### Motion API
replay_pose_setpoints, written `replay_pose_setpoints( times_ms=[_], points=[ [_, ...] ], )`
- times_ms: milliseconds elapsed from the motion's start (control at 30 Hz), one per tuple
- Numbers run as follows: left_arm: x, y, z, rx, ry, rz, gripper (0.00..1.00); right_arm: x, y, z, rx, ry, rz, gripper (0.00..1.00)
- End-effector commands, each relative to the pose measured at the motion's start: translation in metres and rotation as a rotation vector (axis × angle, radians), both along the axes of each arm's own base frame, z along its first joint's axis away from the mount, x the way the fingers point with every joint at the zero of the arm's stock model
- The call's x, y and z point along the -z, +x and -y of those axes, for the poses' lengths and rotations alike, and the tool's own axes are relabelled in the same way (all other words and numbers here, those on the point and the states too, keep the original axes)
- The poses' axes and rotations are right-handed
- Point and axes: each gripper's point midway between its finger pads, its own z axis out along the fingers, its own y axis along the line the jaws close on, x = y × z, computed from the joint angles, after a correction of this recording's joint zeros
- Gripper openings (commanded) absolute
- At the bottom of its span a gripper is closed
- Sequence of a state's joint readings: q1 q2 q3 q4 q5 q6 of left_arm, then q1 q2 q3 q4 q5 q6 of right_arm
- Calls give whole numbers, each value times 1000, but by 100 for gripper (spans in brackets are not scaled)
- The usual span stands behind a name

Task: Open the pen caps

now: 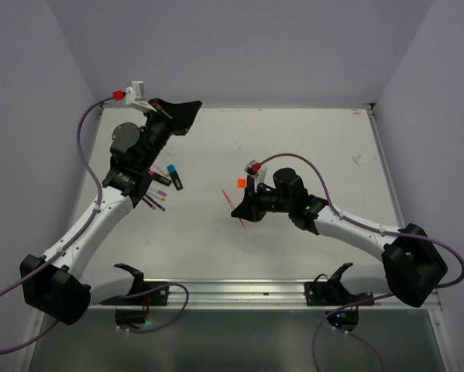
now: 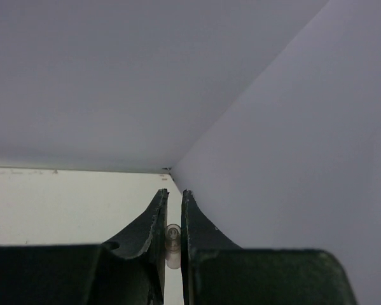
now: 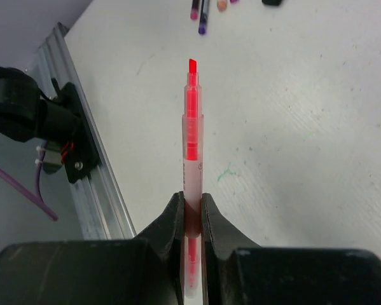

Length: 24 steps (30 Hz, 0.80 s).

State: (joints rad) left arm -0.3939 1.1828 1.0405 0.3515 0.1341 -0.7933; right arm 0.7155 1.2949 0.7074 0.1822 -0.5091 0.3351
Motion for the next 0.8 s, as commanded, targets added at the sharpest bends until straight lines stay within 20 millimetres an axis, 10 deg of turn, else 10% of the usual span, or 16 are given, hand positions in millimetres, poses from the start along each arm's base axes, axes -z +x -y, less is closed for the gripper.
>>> replay_pose_setpoints(
  times_ms=[0, 200, 767],
  points=[
    [-58, 3, -23, -130, -94, 149, 0, -1, -4, 0, -15, -7, 12, 0],
    [-32, 20, -12, -115, 30, 97, 0, 0, 4, 9, 79, -16, 8, 0],
    [235, 13, 72, 240, 453, -563, 0, 40, 67, 105, 647, -264, -114, 0]
  ],
)
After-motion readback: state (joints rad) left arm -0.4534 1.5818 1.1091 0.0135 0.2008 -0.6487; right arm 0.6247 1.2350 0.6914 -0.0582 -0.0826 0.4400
